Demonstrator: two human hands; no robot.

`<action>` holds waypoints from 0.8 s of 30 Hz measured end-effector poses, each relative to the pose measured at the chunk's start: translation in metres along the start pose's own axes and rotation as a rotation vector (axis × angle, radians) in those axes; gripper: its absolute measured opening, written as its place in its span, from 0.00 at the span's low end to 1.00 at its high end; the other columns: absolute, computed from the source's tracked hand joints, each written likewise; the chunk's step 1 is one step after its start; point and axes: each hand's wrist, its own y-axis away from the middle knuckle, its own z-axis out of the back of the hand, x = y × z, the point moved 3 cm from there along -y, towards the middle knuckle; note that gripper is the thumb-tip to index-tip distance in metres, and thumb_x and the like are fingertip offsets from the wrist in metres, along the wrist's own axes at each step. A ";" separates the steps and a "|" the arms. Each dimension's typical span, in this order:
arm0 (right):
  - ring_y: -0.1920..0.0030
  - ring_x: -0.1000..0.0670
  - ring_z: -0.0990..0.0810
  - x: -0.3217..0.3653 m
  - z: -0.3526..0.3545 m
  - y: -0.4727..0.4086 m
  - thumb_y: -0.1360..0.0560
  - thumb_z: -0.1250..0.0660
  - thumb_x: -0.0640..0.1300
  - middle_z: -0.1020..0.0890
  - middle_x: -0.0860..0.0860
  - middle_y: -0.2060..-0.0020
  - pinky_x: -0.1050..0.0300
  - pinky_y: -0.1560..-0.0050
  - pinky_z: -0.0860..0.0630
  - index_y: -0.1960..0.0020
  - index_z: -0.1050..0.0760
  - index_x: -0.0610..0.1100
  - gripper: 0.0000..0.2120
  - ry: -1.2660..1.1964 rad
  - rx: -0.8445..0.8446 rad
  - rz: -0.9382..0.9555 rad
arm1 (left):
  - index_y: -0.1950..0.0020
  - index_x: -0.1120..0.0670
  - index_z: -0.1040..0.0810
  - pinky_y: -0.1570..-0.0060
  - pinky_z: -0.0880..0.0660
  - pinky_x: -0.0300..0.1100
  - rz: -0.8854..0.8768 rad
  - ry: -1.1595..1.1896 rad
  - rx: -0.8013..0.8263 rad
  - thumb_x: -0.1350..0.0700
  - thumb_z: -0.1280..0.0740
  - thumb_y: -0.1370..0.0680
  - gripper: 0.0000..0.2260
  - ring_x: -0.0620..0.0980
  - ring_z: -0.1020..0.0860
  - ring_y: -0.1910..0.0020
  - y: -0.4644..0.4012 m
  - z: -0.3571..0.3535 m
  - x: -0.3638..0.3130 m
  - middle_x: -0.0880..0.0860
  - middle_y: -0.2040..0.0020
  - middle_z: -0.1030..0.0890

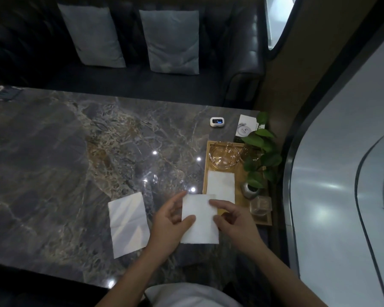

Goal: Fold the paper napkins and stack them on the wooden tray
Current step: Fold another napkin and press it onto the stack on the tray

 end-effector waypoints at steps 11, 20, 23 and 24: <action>0.56 0.47 0.20 0.002 0.009 -0.005 0.28 0.32 0.30 0.31 0.65 0.34 0.50 0.51 0.18 0.30 0.31 0.53 0.31 0.074 0.096 0.034 | 0.37 0.46 0.22 0.46 0.19 0.45 0.020 -0.164 0.074 0.65 0.28 0.26 0.21 0.48 0.21 0.41 -0.016 -0.012 0.006 0.47 0.36 0.23; 0.53 0.52 0.19 -0.011 0.025 -0.018 0.25 0.32 0.34 0.31 0.58 0.32 0.57 0.48 0.18 0.32 0.29 0.51 0.25 0.125 0.049 -0.079 | 0.33 0.48 0.25 0.54 0.19 0.36 0.070 -0.135 0.135 0.65 0.30 0.25 0.23 0.42 0.22 0.44 -0.040 -0.031 0.000 0.39 0.40 0.25; 0.58 0.49 0.19 -0.016 0.030 -0.026 0.25 0.33 0.32 0.30 0.55 0.33 0.60 0.52 0.18 0.32 0.29 0.49 0.25 0.135 0.000 -0.087 | 0.33 0.49 0.24 0.54 0.19 0.38 0.055 -0.215 0.112 0.63 0.30 0.23 0.20 0.43 0.22 0.46 -0.053 -0.035 0.000 0.43 0.40 0.24; 0.58 0.50 0.19 -0.017 0.030 -0.027 0.25 0.33 0.33 0.30 0.55 0.32 0.60 0.52 0.18 0.31 0.30 0.49 0.25 0.154 -0.008 -0.089 | 0.33 0.49 0.24 0.54 0.19 0.36 0.042 -0.235 0.102 0.62 0.30 0.23 0.19 0.42 0.21 0.47 -0.055 -0.035 0.000 0.44 0.40 0.24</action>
